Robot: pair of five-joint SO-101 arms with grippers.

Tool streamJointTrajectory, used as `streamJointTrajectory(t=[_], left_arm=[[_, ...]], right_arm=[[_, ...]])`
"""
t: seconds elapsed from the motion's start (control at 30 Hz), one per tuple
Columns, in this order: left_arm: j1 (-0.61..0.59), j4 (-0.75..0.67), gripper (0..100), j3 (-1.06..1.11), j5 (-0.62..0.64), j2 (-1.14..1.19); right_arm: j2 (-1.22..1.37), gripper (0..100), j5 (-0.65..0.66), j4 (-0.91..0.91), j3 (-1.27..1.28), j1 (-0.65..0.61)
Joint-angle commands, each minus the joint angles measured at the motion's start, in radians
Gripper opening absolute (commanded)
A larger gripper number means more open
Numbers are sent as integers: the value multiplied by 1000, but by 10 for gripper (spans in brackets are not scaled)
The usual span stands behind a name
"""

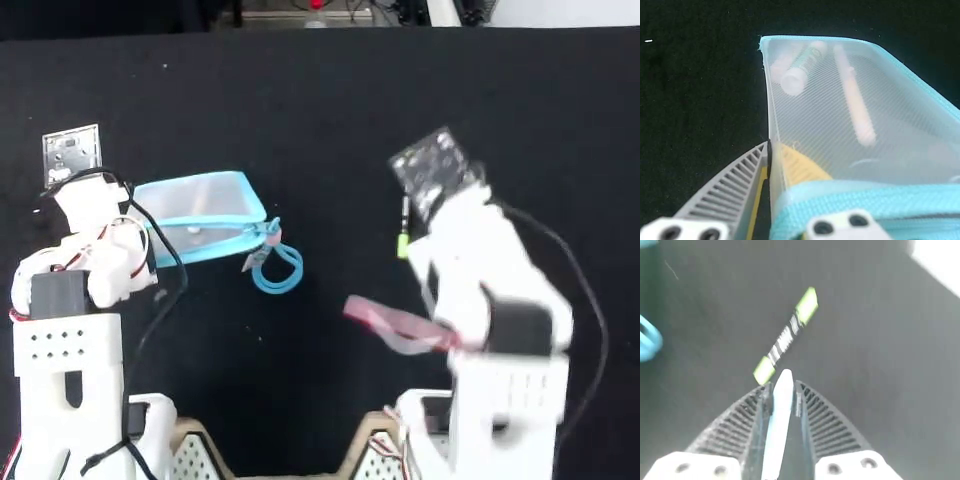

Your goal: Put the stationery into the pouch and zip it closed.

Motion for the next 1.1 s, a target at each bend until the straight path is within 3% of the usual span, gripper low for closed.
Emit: streamJointTrajectory(t=[0.0,0.27,0.47,0.77,1.07], left_arm=[[-4,-6,30,25,-3,34],[-4,-6,30,25,-3,34],[-4,-6,30,25,-3,35],[-4,-6,30,25,-3,35],[-4,-6,30,25,-3,35]], right_arm=[[-257,11,-186,-14,-30,-288],[-529,11,-327,-299,42,-730],[-595,11,-351,-644,223,-891],[-595,11,-350,-1145,549,-927],[-595,11,-350,-1333,657,-925]])
